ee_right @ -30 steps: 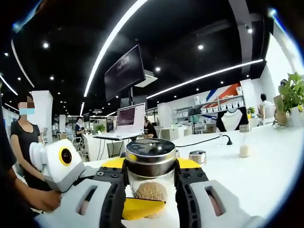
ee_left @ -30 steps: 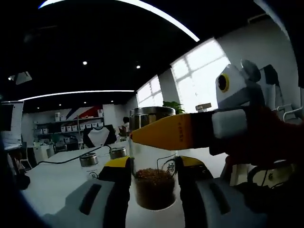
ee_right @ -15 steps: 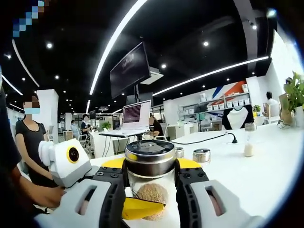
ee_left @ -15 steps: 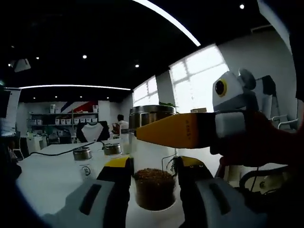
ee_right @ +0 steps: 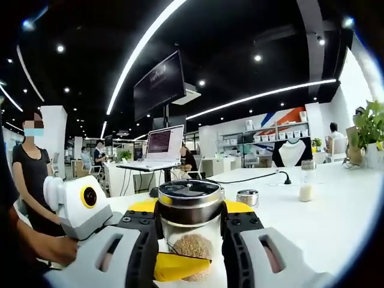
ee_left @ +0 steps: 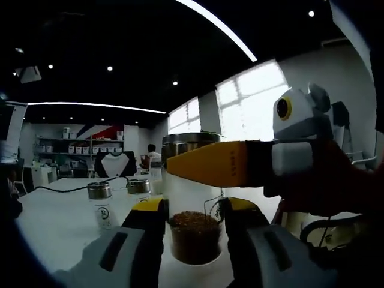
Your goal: Rotate the seasoning bottle until the label or dispensing opening points toward the visible target arrow and the bottle remains upright within the marked orientation range
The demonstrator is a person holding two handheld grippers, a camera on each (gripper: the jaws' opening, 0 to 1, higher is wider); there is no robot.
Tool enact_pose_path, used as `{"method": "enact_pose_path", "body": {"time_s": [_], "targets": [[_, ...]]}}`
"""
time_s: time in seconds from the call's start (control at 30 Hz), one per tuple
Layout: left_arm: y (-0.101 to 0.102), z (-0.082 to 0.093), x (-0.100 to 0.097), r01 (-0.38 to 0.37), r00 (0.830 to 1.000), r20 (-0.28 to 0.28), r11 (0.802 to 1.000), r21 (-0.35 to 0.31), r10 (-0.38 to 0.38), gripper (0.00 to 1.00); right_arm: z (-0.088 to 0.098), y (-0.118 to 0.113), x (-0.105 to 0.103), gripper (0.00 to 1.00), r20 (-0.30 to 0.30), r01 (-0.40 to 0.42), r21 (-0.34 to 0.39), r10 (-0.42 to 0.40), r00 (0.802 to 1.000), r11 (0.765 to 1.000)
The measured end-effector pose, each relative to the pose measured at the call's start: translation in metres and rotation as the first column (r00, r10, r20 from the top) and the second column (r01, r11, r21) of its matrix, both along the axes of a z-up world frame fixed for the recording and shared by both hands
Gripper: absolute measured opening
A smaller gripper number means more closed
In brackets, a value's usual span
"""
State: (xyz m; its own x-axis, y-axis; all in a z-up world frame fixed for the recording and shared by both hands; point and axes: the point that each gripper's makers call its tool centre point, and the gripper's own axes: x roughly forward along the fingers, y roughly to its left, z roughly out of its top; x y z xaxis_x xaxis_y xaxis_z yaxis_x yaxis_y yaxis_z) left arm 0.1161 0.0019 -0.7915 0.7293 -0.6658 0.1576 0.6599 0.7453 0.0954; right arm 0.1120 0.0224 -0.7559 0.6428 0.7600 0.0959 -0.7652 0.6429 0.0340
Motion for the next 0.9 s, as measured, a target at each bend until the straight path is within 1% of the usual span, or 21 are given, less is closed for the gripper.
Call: {"method": "enact_pose_path", "body": {"time_s": [0.13, 0.17, 0.2, 0.23, 0.3, 0.37, 0.47, 0.63, 0.7, 0.8, 0.83, 0.9], "targets": [[-0.002, -0.004, 0.000, 0.015, 1.000, 0.004, 0.998, 0.058, -0.015, 0.42, 0.001, -0.002, 0.004, 0.37, -0.010, -0.010, -0.003, 0.010, 1.000, 1.000], [-0.003, -0.007, -0.001, 0.022, 1.000, -0.004, 0.998, 0.066, -0.022, 0.42, 0.001, -0.004, 0.005, 0.37, -0.006, -0.007, -0.005, 0.007, 1.000, 1.000], [-0.004, -0.008, -0.001, 0.023, 1.000, -0.006, 0.997, 0.068, -0.023, 0.41, 0.002, -0.006, 0.006, 0.37, -0.001, -0.004, -0.005, 0.004, 1.000, 1.000], [-0.004, -0.012, 0.001, 0.026, 0.999, -0.025, 0.997, 0.070, -0.025, 0.42, 0.003, -0.010, 0.010, 0.37, 0.001, 0.006, 0.004, -0.006, 1.000, 1.000], [-0.004, -0.015, 0.003, 0.027, 0.999, -0.049, 0.998, 0.062, -0.024, 0.45, 0.002, -0.015, 0.017, 0.37, -0.015, 0.007, 0.006, -0.007, 1.000, 1.000], [-0.004, -0.015, 0.003, 0.030, 0.998, -0.049, 0.998, 0.063, -0.027, 0.48, 0.001, -0.021, 0.024, 0.37, -0.024, 0.015, 0.007, -0.015, 1.000, 1.000], [-0.003, -0.014, 0.003, 0.029, 0.999, -0.036, 0.997, 0.077, -0.027, 0.51, 0.000, -0.028, 0.031, 0.37, -0.026, 0.021, -0.001, -0.021, 0.999, 1.000], [0.007, -0.014, 0.010, 0.009, 0.998, -0.061, 0.999, 0.053, -0.005, 0.60, 0.003, -0.033, 0.043, 0.37, -0.029, 0.023, -0.013, -0.023, 0.999, 1.000], [0.014, -0.013, 0.013, -0.019, 0.998, -0.051, 0.999, 0.040, 0.021, 0.63, 0.005, -0.035, 0.047, 0.37, -0.024, 0.024, -0.023, -0.024, 0.999, 0.999], [0.022, -0.017, 0.020, -0.047, 0.995, -0.084, 0.998, 0.042, 0.051, 0.72, 0.005, -0.039, 0.057, 0.37, -0.011, 0.027, -0.046, -0.027, 1.000, 0.999], [0.025, -0.020, 0.021, -0.050, 0.993, -0.104, 0.998, 0.042, 0.054, 0.74, 0.005, -0.042, 0.062, 0.37, -0.008, 0.034, -0.052, -0.035, 0.999, 0.998], [0.029, -0.021, 0.023, -0.054, 0.992, -0.114, 0.998, 0.044, 0.058, 0.73, 0.006, -0.046, 0.069, 0.37, -0.009, 0.039, -0.060, -0.040, 0.999, 0.997]]}}
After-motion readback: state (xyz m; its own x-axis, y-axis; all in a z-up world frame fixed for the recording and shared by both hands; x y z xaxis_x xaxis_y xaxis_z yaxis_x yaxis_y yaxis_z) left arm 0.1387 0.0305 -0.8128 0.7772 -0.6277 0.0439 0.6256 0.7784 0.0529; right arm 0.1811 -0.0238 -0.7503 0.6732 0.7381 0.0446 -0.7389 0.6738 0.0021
